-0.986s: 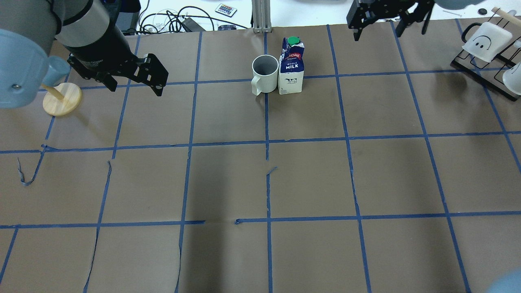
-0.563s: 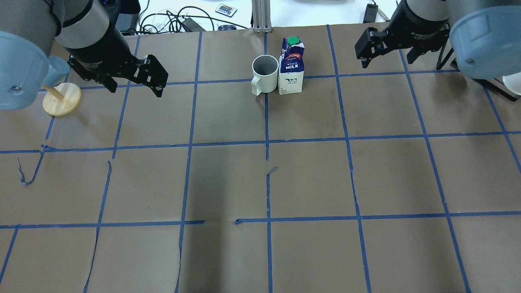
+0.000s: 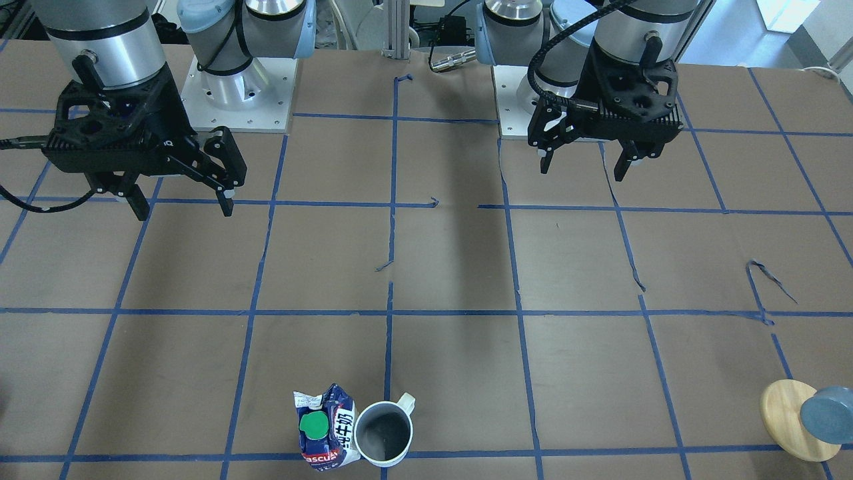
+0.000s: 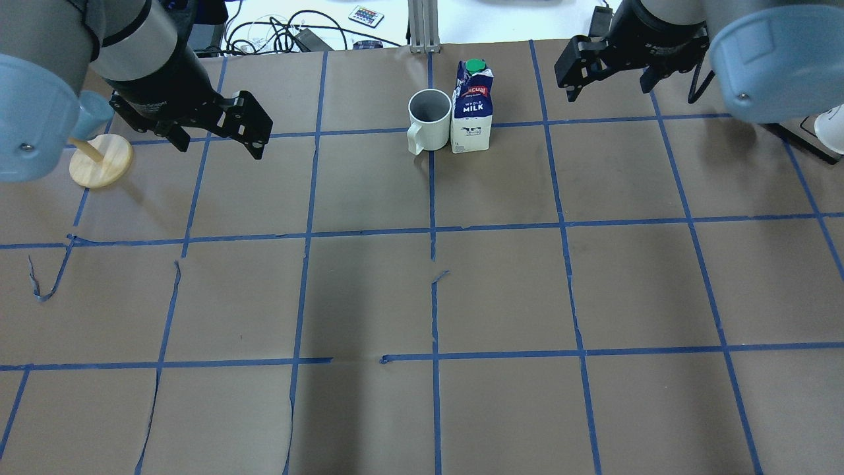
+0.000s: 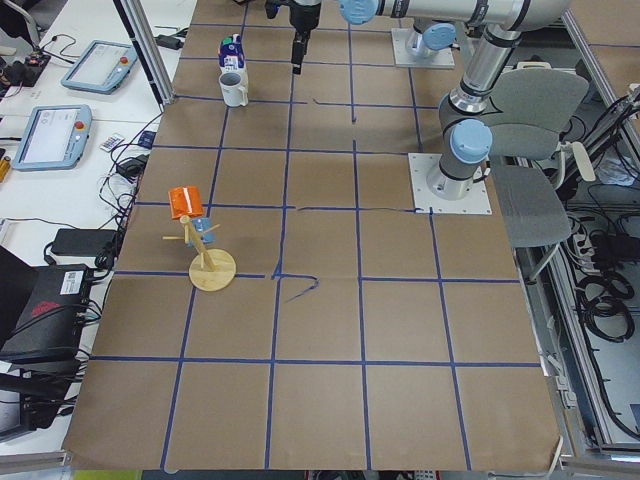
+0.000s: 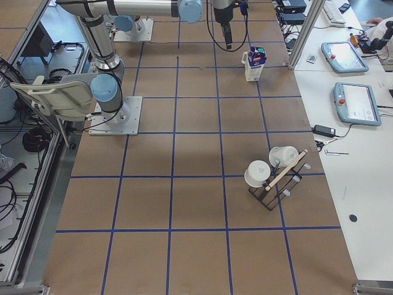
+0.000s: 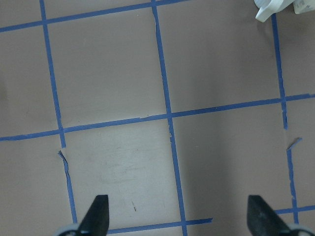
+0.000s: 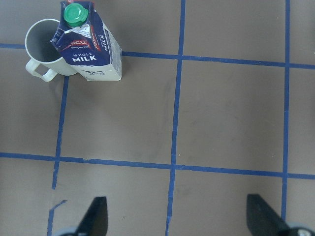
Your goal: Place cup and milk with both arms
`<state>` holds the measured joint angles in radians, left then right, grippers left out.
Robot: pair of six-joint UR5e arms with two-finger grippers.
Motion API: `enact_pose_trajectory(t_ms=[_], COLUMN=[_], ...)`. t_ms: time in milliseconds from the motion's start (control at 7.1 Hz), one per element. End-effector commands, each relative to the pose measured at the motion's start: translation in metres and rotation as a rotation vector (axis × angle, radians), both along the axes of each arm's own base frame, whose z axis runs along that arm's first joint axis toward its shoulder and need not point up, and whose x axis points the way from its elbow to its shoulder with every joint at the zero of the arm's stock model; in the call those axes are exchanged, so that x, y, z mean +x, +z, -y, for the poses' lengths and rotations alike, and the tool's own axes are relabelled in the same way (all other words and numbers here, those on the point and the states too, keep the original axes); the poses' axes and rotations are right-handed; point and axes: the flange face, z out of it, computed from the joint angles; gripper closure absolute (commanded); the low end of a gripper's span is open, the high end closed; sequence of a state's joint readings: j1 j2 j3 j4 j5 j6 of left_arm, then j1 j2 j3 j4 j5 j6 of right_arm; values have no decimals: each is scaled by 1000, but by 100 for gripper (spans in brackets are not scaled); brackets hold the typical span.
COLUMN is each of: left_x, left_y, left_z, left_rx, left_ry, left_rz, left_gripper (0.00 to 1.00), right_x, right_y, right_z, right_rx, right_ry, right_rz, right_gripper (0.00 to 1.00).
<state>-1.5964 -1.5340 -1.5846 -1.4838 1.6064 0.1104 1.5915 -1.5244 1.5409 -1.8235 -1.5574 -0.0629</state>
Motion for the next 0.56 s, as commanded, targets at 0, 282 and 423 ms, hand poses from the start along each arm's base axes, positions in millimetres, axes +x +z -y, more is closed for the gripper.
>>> enact_pose_trajectory(t_ms=[0,282,423], left_x=[1,1,1], left_y=[1,1,1], left_z=[-1,0,0], left_rx=[0,0,0], left_ry=[2,0,0], left_rz=[6,1,3], left_gripper=[0,0,0], right_x=[3,2,2], right_y=[4,1,1], right_z=[6,6,6], right_rx=[22,29,28], right_ry=[5,3,4], right_rz=[3,1,1], right_gripper=[0,0,0])
